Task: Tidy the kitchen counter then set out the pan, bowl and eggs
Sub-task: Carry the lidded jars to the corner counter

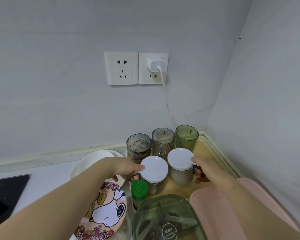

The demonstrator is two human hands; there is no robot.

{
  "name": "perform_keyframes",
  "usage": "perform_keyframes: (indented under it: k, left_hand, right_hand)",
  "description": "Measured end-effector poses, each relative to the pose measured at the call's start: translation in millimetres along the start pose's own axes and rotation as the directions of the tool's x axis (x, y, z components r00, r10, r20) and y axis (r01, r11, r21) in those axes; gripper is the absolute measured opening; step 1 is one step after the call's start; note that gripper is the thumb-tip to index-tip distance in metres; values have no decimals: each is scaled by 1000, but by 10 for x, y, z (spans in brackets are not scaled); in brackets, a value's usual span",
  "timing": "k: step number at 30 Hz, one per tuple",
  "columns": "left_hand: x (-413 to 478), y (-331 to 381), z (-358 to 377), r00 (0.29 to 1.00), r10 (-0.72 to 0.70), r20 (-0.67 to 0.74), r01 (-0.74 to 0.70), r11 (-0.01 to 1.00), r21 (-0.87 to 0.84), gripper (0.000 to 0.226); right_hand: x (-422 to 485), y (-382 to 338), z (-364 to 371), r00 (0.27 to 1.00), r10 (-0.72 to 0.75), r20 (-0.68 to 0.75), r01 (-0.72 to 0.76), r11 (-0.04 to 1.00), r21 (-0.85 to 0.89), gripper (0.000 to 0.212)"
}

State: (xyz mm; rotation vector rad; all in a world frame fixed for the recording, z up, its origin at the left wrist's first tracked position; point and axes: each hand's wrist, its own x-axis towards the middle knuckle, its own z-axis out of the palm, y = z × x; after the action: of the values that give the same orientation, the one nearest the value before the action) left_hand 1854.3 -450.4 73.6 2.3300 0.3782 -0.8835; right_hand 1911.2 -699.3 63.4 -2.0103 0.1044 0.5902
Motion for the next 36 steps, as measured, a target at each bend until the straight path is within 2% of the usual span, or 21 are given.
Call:
perform_keyframes:
  k: [2,4,8,15,20,22,23,24,25,26,27,28,30,33,35,36]
  left_hand:
    - [-35,-23,-13,1000,1,-28,0,1000,10,45]
    - [-67,-58,-33,998,-11,-68,12,1000,11,51]
    - [-123,-154,-67,990,-22,-138,24,1000,14,53]
    - [-191,-194,-31,993,10,-117,-10,1000,4,52]
    - [-203,-200,-36,991,30,-132,-38,998,-52,46]
    - [-200,-188,-31,985,44,-169,-62,992,-106,44]
    - [-194,-181,-28,977,57,-206,-86,987,-135,44]
    - [-183,-178,-28,964,76,-256,-115,983,-141,42]
    - [-178,-166,-29,945,107,-308,-151,981,-124,40]
    - [-178,-153,-29,926,137,-353,-184,977,-105,38]
    - [-187,-130,-28,907,161,-389,-214,972,-96,36]
    - [-200,-108,-26,893,174,-415,-236,966,-103,34]
    - [-226,-77,-21,871,190,-454,-273,954,-125,28]
    - [-262,-92,-21,859,188,-476,-299,940,-167,21]
    - [-274,-124,-22,861,184,-474,-303,935,-187,18]
    - [-277,-140,-20,863,183,-471,-303,934,-192,17]
  right_hand:
    - [-20,2,0,999,-19,-27,17,996,-93,35]
    - [-37,19,0,997,-55,-46,46,983,-177,41]
    - [-117,16,31,996,-85,-17,79,972,-221,41]
    - [-208,-32,201,997,-10,74,30,961,-274,38]
    - [-192,-81,286,994,-48,97,79,932,-352,35]
    - [-182,-91,309,995,-99,30,103,922,-374,32]
    - [-188,-102,325,983,-169,-72,123,897,-425,30]
    - [-206,-121,348,940,-272,-206,140,858,-494,30]
    - [-245,-152,385,865,-391,-316,171,820,-547,30]
    - [-292,-196,433,788,-499,-361,235,785,-573,28]
    - [-351,-253,487,742,-581,-333,324,746,-581,26]
    - [-413,-309,552,732,-636,-242,412,697,-586,23]
    - [-546,-405,717,757,-654,-3,529,615,-585,25]
    - [-653,-459,948,777,-590,218,542,451,-709,45]
    - [-657,-420,1056,786,-555,274,508,327,-797,53]
    - [-656,-391,1093,794,-538,284,494,298,-817,55]
